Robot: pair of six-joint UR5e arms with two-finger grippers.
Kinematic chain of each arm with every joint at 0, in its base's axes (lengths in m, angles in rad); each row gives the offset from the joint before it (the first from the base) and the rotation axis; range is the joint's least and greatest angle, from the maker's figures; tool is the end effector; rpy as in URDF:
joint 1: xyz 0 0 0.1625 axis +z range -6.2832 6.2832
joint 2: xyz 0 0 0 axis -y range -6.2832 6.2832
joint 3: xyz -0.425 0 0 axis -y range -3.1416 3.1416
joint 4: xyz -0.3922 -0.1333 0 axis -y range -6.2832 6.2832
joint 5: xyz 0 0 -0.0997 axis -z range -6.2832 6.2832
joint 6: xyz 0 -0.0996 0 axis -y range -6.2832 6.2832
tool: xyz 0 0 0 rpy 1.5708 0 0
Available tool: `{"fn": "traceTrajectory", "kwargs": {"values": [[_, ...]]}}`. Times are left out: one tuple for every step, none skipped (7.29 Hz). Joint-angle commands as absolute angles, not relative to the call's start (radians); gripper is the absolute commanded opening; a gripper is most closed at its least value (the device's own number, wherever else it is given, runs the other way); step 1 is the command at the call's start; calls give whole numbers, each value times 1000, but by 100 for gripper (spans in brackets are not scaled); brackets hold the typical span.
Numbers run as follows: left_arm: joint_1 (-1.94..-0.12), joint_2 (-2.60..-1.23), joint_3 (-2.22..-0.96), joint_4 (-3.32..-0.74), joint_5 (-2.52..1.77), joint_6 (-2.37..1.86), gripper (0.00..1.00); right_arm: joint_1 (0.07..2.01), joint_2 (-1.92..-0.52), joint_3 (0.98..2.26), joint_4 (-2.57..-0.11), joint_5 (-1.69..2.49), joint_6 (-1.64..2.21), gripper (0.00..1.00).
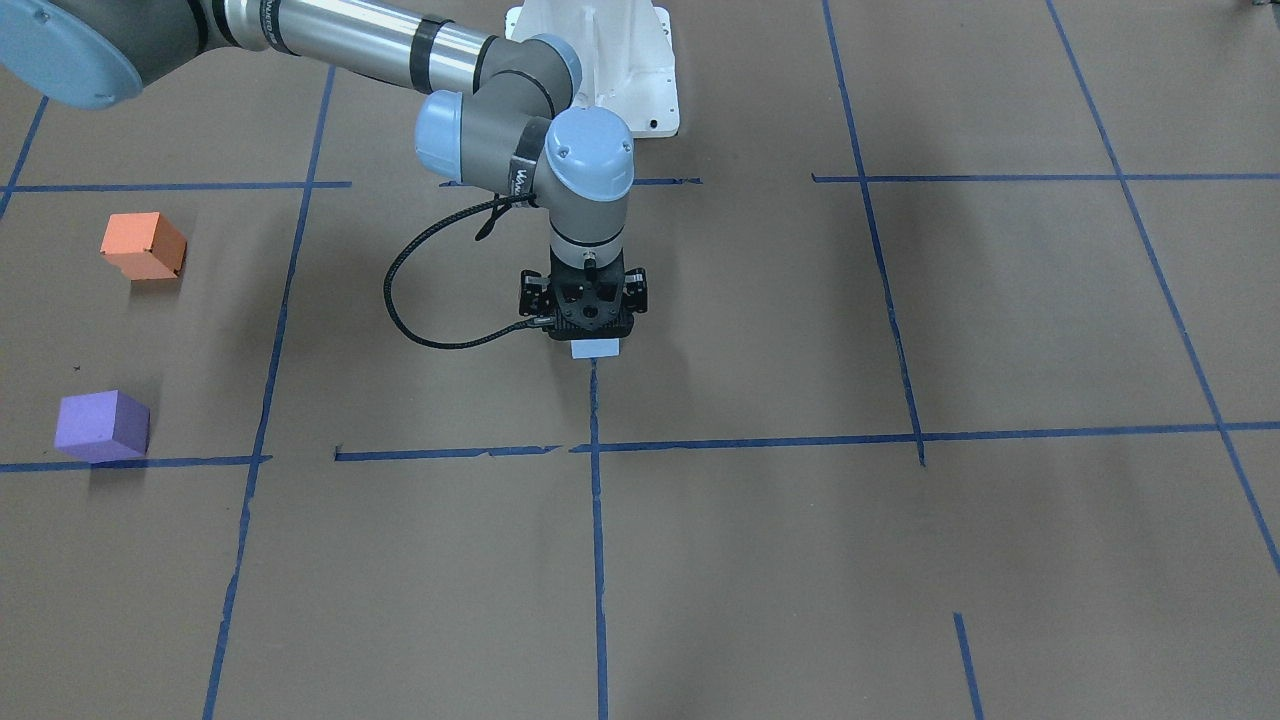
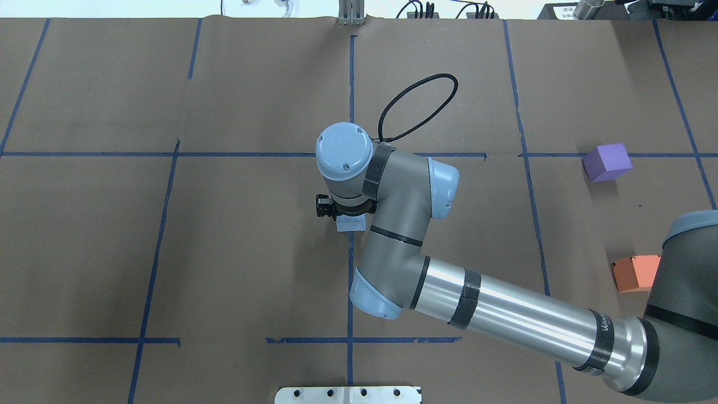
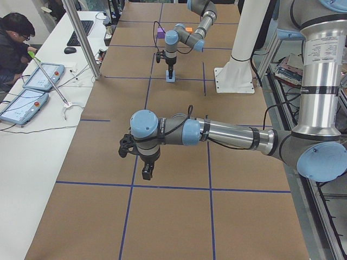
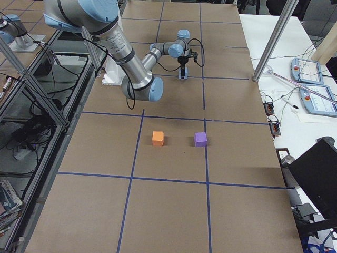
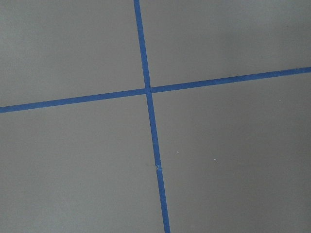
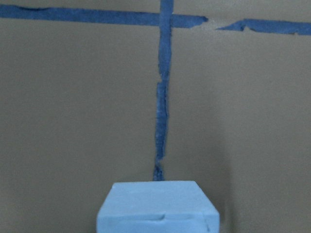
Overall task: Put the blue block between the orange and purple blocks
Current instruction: 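Carry the cube with the right gripper between the purple and orange cubes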
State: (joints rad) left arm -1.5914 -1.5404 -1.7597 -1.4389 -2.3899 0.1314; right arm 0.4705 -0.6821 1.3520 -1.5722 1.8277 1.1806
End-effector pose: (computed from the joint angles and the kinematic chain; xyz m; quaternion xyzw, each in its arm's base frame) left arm -0.0703 -0.4745 0.5907 0.0424 0.3961 0.0561 0.9155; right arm -0.6421 -0.4477 0.2007 0.0258 -0.3462 -0.0044 0.9378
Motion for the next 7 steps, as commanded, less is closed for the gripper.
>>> {"fn": "traceTrajectory", "kwargs": {"values": [[-1591,-1540,-1763,-1439,-2390,130,100,469,-673,1348,-1571,1825,1192,35],[-1591,-1540,-1763,-1439,-2390,130,100,469,-673,1359,-1571,1825,1193,10],[-1592,-1540,-1763,-1439,-2390,130,100,485,-678,1385,-1572,1828,1190,7],[-1592,-1540,-1763,-1439,-2390,129,100,527,-698,1423,-1578,1838,1183,7],[-1592,-1540,-1764,-1439,-2390,127,100,581,-780,1490,-1577,1876,1169,6],[-1592,-1540,-1764,-1439,-2390,117,100,645,-889,1590,-1578,1923,1085,7],[-1591,-1542,-1764,-1439,-2390,117,100,702,-1011,1689,-1578,1965,983,7]]}}
